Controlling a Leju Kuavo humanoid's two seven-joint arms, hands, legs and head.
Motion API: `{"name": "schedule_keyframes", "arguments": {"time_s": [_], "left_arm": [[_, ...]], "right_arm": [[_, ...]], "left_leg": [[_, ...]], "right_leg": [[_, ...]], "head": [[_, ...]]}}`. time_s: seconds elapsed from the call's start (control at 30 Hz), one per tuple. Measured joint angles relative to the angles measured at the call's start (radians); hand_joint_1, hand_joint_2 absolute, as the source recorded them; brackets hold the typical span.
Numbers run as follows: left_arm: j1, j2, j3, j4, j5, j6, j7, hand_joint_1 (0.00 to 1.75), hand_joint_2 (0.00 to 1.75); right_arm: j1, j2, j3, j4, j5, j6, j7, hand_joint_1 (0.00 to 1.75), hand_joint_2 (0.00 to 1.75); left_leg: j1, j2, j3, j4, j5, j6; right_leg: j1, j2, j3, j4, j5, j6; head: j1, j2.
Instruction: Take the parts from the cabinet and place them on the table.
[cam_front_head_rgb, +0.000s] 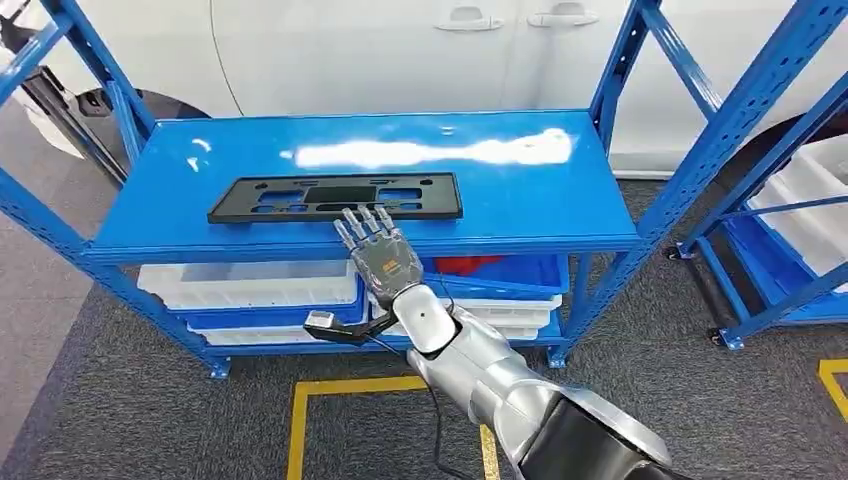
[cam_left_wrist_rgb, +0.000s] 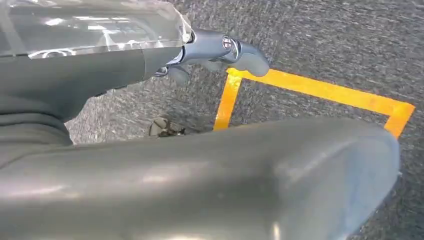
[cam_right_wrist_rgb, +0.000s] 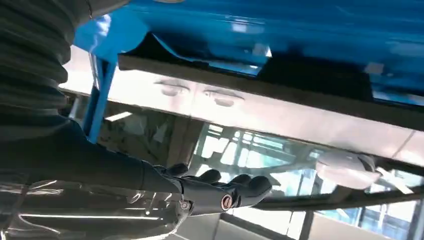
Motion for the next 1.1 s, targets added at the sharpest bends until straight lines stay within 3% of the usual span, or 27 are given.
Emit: {"name": "schedule_keyframes", "arguments": {"time_s": [0.03,0.07,0.1,0.2,0.27,0.37,0.4,0.43,0.47,0.53,0.57,0.6,0.7,0.73,0.77,0.8,0.87,0.9,0.93,0.97,1.03,1.07,1.1], "left_arm": [[0.000,0.001,0.000,0.000,0.000,0.000,0.000,0.00,0.00],[0.000,0.000,0.000,0.000,0.000,0.000,0.000,0.00,0.00],[0.000,0.000,0.000,0.000,0.001,0.000,0.000,0.00,0.00],[0.002,0.000,0.000,0.000,0.001,0.000,0.000,0.00,0.00],[0.001,-0.001,0.001,0.000,0.001,0.000,0.000,0.00,0.00],[0.002,0.000,0.003,0.000,0.002,0.000,-0.003,0.00,0.00],[0.003,0.000,0.005,0.000,0.003,0.000,-0.005,0.00,0.00],[0.003,0.000,0.006,0.000,0.004,0.000,-0.006,0.00,0.00],[0.003,0.000,0.006,0.000,0.004,0.000,-0.006,0.00,0.00],[0.002,0.000,0.007,0.000,0.004,0.000,-0.008,0.00,0.00],[0.002,-0.002,0.007,0.000,0.004,0.000,-0.009,0.00,0.00],[0.001,-0.002,0.008,0.000,0.005,-0.001,-0.009,0.00,0.00],[0.003,-0.001,0.008,0.000,0.006,-0.002,-0.010,0.00,0.00],[0.001,0.000,0.008,0.000,0.007,-0.002,-0.011,0.00,0.00],[0.002,0.000,0.009,0.000,0.007,-0.002,-0.012,0.00,0.00],[0.001,0.000,0.009,0.000,0.007,-0.002,-0.012,0.00,0.00],[0.002,0.001,0.009,0.000,0.007,-0.001,-0.013,0.00,0.00],[0.003,0.001,0.010,0.000,0.007,-0.001,-0.013,0.00,0.00],[0.006,0.001,0.010,0.000,0.007,-0.001,-0.013,0.00,0.00],[0.009,0.001,0.011,0.000,0.007,0.000,-0.014,0.00,0.00],[0.010,0.003,0.014,0.000,0.004,0.000,-0.015,0.00,0.00],[0.010,0.005,0.014,0.000,0.003,0.000,-0.016,0.00,0.00],[0.010,0.004,0.014,0.000,0.003,0.000,-0.016,0.00,0.00]], "right_arm": [[-0.003,0.000,0.000,0.000,-0.002,0.002,0.002,0.00,1.75],[-0.007,0.000,0.000,0.002,-0.005,0.003,0.004,0.00,1.75],[-0.011,0.000,0.000,0.005,-0.008,0.007,0.006,0.00,1.75],[-0.013,0.000,0.000,0.008,-0.017,0.012,0.006,0.00,1.75],[-0.018,-0.001,0.000,0.008,-0.019,0.012,0.007,0.00,1.75],[-0.019,-0.002,0.000,0.010,-0.021,0.014,0.006,0.00,1.75],[-0.017,-0.003,0.000,0.011,-0.023,0.016,0.006,0.00,1.75],[-0.016,-0.004,0.000,0.011,-0.025,0.016,0.006,0.00,1.75],[-0.017,-0.005,0.000,0.011,-0.026,0.016,0.006,0.00,1.75],[-0.021,-0.004,0.000,0.011,-0.029,0.016,0.006,0.00,1.75],[-0.024,-0.004,0.000,0.010,-0.032,0.016,0.006,0.00,1.75],[-0.026,-0.004,0.000,0.010,-0.034,0.016,0.005,0.00,1.75],[-0.027,-0.005,0.000,0.010,-0.037,0.015,0.002,0.00,1.75],[-0.027,-0.005,0.000,0.009,-0.038,0.014,0.000,0.00,1.75],[-0.028,-0.003,0.000,0.006,-0.038,0.014,-0.001,0.00,1.75],[-0.030,-0.002,0.000,0.005,-0.040,0.014,-0.002,0.00,1.75],[-0.028,-0.001,0.000,0.005,-0.044,0.015,-0.004,0.00,1.75],[-0.024,-0.001,0.000,0.005,-0.048,0.015,-0.005,0.00,1.75],[-0.022,-0.001,0.000,0.005,-0.053,0.015,-0.006,0.00,1.75],[-0.021,-0.001,0.000,0.005,-0.055,0.015,-0.008,0.00,1.75],[-0.021,0.000,0.000,0.005,-0.061,0.015,-0.009,0.00,1.75],[-0.021,0.001,0.000,0.004,-0.065,0.015,-0.009,0.00,1.75],[-0.024,0.000,0.001,0.003,-0.070,0.015,-0.009,0.00,1.75]], "left_leg": [[0.002,0.000,0.050,-0.098,0.043,-0.001],[0.000,-0.004,0.069,-0.131,0.021,0.000],[-0.003,-0.007,0.066,-0.137,0.029,0.014],[-0.005,-0.007,0.061,-0.134,0.029,0.030],[0.000,-0.006,0.062,-0.139,0.032,0.042],[-0.003,-0.004,0.061,-0.139,0.029,0.051],[-0.003,-0.004,0.061,-0.139,0.029,0.052],[-0.003,-0.004,0.062,-0.139,0.028,0.052],[-0.004,-0.005,0.064,-0.139,0.027,0.051],[-0.005,-0.007,0.073,-0.139,0.023,0.047],[-0.005,-0.006,0.075,-0.140,0.021,0.044],[-0.011,-0.007,0.073,-0.139,0.019,0.038],[-0.004,-0.004,0.080,-0.151,0.019,0.022],[-0.010,-0.002,0.083,-0.153,0.013,0.015],[-0.007,-0.003,0.083,-0.134,0.004,0.015],[-0.005,-0.005,0.060,-0.082,-0.024,0.015],[-0.004,-0.005,-0.022,0.071,-0.084,0.008],[-0.004,-0.004,-0.065,0.140,-0.101,0.005],[-0.004,-0.004,-0.084,0.157,-0.089,0.004],[-0.004,-0.004,-0.075,0.122,-0.051,0.003],[-0.002,-0.004,-0.008,-0.042,0.056,0.003],[-0.002,-0.003,0.022,-0.120,0.083,0.004],[-0.007,-0.005,0.034,-0.123,0.067,0.006]], "right_leg": [[-0.002,0.001,0.000,0.008,-0.005,0.004],[0.004,0.002,-0.005,0.013,-0.010,0.012],[0.007,0.005,-0.013,0.023,-0.011,0.015],[0.006,0.005,-0.014,0.019,-0.009,0.027],[0.002,0.002,-0.026,0.049,-0.034,0.039],[-0.004,0.000,-0.139,0.283,-0.140,0.050],[-0.006,0.000,-0.169,0.336,-0.148,0.051],[-0.006,0.000,-0.174,0.336,-0.133,0.050],[-0.006,0.000,-0.157,0.294,-0.100,0.047],[-0.003,-0.001,-0.069,0.106,-0.002,0.032],[0.004,-0.002,-0.038,0.033,0.011,0.022],[0.007,-0.004,-0.029,0.018,0.002,0.019],[0.012,-0.001,-0.029,0.017,0.000,0.010],[0.000,-0.001,-0.012,-0.003,0.007,0.004],[0.000,-0.001,0.000,-0.016,0.007,0.001],[-0.002,-0.005,0.007,-0.018,0.004,-0.005],[0.000,-0.005,0.017,-0.018,-0.004,-0.008],[0.002,-0.005,0.020,-0.017,-0.009,-0.009],[0.002,-0.003,0.024,-0.015,-0.014,-0.009],[0.002,0.000,0.030,-0.012,-0.020,-0.007],[0.000,0.003,0.045,-0.002,-0.037,-0.001],[-0.001,0.002,0.051,0.004,-0.049,0.004],[0.008,0.004,0.045,0.012,-0.055,0.011]], "head": [[0.000,0.000],[0.000,0.000],[0.000,0.000],[0.000,0.000],[0.000,0.000],[0.000,0.000],[0.000,0.000],[0.000,0.000],[0.000,0.000],[0.000,0.000],[0.000,0.000],[0.000,0.000],[0.000,0.000],[0.000,0.000],[0.000,0.000],[0.000,0.000],[0.000,0.000],[0.000,0.000],[0.000,0.000],[0.000,0.000],[0.000,0.000],[0.000,0.000],[0.000,0.000]]}}
